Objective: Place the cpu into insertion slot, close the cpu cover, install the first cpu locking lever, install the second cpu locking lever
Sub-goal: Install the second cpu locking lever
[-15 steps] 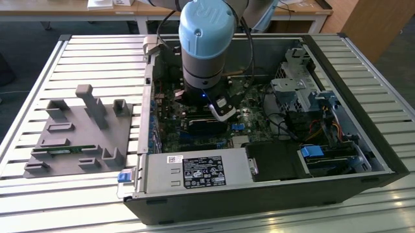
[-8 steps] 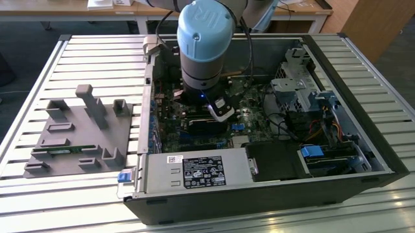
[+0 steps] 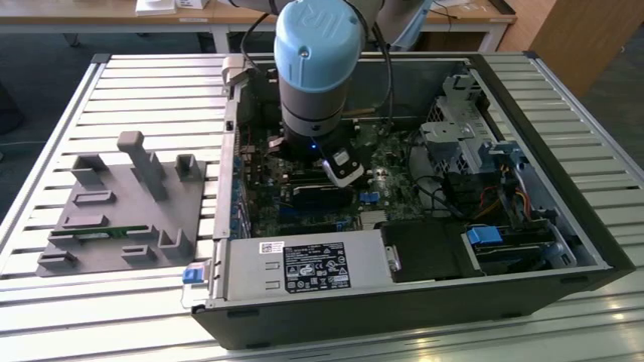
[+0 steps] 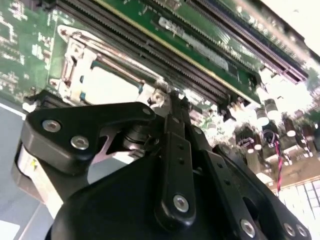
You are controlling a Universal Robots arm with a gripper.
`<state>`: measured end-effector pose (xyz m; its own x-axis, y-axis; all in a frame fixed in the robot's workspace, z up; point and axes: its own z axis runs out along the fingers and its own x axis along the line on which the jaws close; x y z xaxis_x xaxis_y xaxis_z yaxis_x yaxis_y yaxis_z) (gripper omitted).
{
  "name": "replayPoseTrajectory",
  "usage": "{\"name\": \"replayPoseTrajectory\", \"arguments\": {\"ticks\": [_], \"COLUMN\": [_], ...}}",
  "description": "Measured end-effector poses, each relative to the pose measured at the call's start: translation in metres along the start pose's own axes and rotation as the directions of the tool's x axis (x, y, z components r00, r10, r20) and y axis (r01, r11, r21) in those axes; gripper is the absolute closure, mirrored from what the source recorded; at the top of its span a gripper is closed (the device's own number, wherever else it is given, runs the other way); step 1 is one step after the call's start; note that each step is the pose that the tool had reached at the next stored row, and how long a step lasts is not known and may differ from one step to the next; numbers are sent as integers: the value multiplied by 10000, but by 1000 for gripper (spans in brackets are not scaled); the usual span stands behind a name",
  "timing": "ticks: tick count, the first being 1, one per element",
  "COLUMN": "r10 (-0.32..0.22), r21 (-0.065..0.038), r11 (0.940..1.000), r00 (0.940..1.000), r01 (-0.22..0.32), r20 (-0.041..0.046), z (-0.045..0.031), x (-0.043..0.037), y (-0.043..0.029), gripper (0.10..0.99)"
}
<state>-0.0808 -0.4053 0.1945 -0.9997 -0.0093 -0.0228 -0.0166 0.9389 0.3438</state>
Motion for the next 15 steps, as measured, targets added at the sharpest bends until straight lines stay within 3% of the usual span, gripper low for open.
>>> {"name": "replayPoseTrajectory", "arguments": {"ticks": [11, 15], "r10": [0, 0], "r21": [1, -1], "r11": [10000, 10000], "r00": [10000, 10000], "r01": [0, 0], "r20": [0, 0], "z": [-246, -269], "x": [-7, -7], "y": [90, 99], "gripper": [980, 980]}}
